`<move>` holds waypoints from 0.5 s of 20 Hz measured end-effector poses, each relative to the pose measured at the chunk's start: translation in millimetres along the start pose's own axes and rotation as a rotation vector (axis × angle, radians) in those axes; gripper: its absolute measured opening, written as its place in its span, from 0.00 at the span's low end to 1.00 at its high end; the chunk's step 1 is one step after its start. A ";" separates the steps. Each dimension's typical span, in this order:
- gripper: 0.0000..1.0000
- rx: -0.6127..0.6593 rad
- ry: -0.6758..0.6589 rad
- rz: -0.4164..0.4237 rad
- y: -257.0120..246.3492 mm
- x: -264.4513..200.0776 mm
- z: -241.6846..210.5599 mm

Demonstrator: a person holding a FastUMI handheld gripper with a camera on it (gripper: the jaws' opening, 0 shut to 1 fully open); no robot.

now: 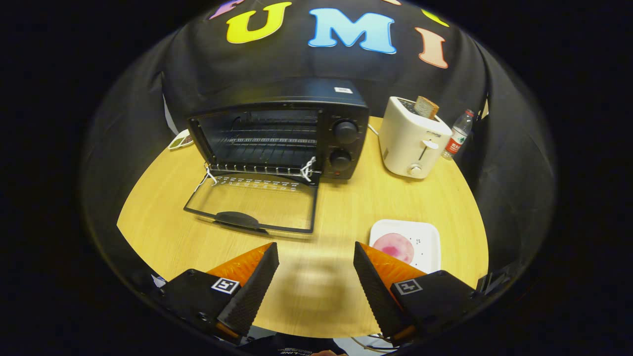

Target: Open the toaster oven, put the food inside, and close the toaster oven door.

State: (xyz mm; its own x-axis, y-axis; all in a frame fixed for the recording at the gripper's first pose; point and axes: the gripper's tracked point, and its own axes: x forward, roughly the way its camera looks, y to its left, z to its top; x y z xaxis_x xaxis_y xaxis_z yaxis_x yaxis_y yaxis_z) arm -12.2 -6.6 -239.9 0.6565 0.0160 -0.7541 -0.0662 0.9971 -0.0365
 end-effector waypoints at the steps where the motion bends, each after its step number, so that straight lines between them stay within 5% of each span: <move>1: 0.97 0.014 0.009 0.000 -11.8 -2.0 -1.0; 10: 0.97 0.023 0.128 0.088 -122.6 0.7 -20.1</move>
State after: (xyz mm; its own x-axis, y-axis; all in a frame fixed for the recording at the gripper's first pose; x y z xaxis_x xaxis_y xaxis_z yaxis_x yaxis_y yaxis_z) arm -18.7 -130.3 -249.1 0.5475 0.0954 -0.8313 -0.1014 0.9937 0.0472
